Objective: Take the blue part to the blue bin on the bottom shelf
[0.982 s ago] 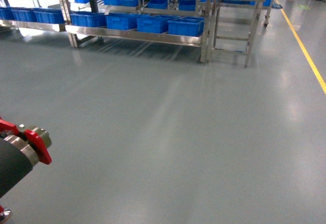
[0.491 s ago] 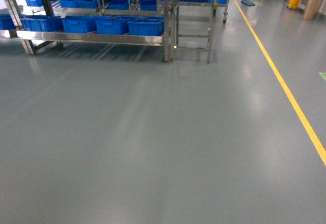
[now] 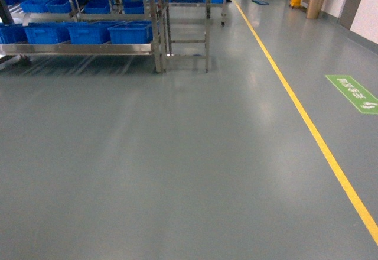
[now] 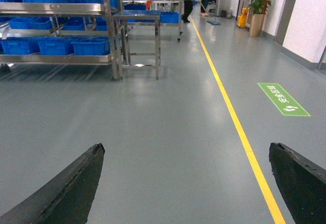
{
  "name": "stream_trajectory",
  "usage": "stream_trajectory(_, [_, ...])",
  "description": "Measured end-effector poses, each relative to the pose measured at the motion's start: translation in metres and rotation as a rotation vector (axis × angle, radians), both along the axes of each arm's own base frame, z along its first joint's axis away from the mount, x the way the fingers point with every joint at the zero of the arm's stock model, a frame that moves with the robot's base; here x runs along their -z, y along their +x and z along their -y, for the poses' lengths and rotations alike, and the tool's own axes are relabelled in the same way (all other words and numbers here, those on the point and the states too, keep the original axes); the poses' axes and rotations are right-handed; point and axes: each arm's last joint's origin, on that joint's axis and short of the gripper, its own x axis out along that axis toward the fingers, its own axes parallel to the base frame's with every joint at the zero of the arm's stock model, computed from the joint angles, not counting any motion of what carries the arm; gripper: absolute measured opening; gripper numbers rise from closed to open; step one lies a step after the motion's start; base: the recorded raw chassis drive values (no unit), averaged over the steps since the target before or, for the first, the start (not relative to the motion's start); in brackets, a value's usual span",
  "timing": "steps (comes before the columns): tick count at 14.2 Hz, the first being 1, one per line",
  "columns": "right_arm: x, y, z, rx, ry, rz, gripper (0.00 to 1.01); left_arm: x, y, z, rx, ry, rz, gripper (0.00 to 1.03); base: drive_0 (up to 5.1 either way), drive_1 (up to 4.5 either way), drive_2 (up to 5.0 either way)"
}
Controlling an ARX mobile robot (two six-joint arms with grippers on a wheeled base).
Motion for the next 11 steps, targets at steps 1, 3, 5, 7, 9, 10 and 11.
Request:
stream_trajectory(1, [0.0,0.0,0.0,0.0,0.0,0.0,0.98,0.0001,0.0,0.0,0.0,0.0,-0.001,0.43,-0.1,3.99,-4.2])
stream_trajectory(3, [0.0002,0.0,0.0,0.0,0.0,-0.002,0.98,-0.0006,-0.0005,-0.0003,0.0,-0.003,0.005,0.43,-0.1,3.95,-4.2])
stream_trajectory(5, [0.0,0.0,0.0,0.0,0.0,0.0,0.98,-0.0002,-0.0003,-0.0002,-0.001,-0.001,0.002,0.43,0.0,4.01,-4.1])
stream_trajectory(7, [0.0,0.0,0.0,0.0,0.0,0.0,0.98,-0.0004,-0.0003,-0.0002,-0.001,-0.002,0.004,0.43,-0.1,3.94,-4.2])
stream_trajectory(9, [-0.0001,0.0,0.0,0.0,0.0,0.001,0.98,-0.0005,-0.0002,-0.0001,-0.001,-0.002,0.004,0.43,-0.1,4.01,-4.1])
stream_trajectory(10, [-0.0001,0.0,0.0,0.0,0.0,0.001,0.98,-0.0002,-0.0002,-0.0001,0.0,-0.001,0.001,0.43,0.1,4.11,-4.0])
stream_trajectory(11, [0.0,0.0,0.0,0.0,0.0,0.0,0.98,-0.0003,-0.0002,-0.0001,0.0,-0.002,0.003,0.43,0.0,4.11,-4.0])
